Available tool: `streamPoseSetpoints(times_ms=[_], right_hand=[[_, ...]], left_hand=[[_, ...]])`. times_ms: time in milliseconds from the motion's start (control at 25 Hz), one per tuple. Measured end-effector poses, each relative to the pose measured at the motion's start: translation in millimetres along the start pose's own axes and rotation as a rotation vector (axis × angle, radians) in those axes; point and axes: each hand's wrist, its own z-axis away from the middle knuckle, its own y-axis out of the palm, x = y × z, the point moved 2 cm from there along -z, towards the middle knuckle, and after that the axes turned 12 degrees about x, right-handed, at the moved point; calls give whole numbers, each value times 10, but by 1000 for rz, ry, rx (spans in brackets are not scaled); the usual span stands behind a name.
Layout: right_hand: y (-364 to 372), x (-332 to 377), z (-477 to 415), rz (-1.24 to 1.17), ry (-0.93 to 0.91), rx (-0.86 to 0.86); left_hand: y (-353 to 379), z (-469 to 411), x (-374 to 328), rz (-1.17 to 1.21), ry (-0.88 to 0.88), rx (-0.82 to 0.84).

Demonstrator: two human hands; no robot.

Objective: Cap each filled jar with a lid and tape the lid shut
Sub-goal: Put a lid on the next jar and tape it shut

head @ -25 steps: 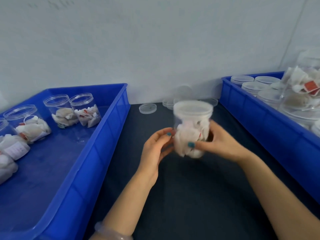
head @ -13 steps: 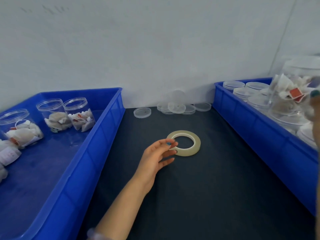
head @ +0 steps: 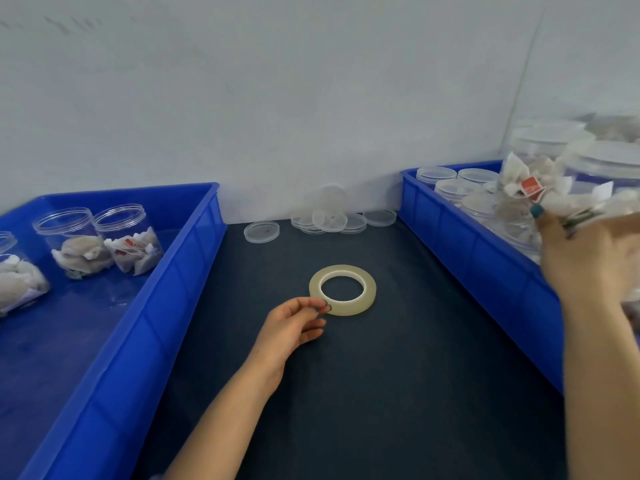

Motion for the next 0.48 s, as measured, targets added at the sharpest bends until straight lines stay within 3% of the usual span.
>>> streamPoseSetpoints(times_ms=[280, 400, 480], right_hand=[[153, 93, -103, 216, 50, 9], [325, 259, 77, 212, 107, 83], [753, 348, 529, 276, -79, 237]], left_hand=[[2, 34, 2, -62, 5, -27], [70, 145, 18, -377, -10, -20], [103, 345, 79, -621, 30, 19]])
